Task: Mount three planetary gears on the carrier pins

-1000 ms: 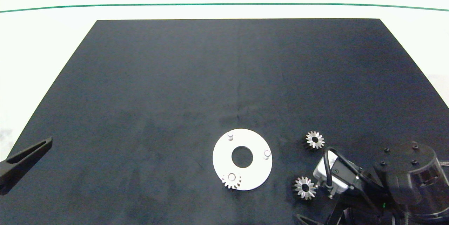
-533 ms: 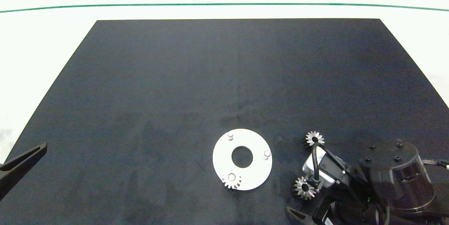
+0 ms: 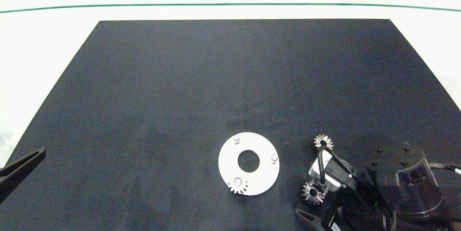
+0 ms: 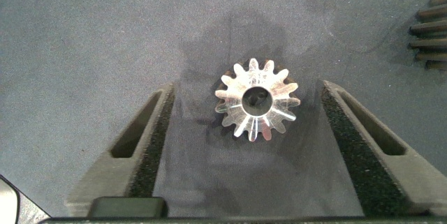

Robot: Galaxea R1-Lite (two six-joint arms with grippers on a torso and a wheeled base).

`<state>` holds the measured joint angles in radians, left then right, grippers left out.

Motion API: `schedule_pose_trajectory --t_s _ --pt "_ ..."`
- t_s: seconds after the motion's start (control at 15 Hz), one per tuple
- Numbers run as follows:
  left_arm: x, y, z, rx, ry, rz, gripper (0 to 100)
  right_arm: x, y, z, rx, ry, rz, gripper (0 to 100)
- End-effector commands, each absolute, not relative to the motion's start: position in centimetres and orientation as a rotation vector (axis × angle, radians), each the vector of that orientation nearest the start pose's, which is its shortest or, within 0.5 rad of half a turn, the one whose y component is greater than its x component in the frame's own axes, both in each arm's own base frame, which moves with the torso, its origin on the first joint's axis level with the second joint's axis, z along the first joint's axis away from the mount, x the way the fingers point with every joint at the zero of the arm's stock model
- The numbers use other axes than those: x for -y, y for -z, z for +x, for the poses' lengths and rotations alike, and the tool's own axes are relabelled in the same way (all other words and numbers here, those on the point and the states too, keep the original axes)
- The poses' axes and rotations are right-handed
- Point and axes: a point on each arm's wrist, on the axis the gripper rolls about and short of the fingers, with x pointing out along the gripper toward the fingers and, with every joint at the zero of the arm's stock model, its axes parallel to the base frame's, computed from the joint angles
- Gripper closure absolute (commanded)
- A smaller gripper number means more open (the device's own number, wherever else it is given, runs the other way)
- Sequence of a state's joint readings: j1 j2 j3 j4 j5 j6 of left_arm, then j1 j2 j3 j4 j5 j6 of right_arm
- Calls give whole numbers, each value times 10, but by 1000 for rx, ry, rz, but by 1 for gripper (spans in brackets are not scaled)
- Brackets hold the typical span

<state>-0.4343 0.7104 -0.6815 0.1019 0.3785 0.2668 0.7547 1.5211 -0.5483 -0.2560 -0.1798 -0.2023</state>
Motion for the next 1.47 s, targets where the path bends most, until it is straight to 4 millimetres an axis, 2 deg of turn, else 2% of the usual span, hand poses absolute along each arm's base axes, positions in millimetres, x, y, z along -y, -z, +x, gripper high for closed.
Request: schedule_pose_trajectory --t_s 0.07,1.47 --pt "13 -253 49 -113 70 320 0 -149 -132 165 -586 -615 -515 24" --pt "12 -250 45 -107 70 318 0 -151 -127 169 -603 -610 -516 66"
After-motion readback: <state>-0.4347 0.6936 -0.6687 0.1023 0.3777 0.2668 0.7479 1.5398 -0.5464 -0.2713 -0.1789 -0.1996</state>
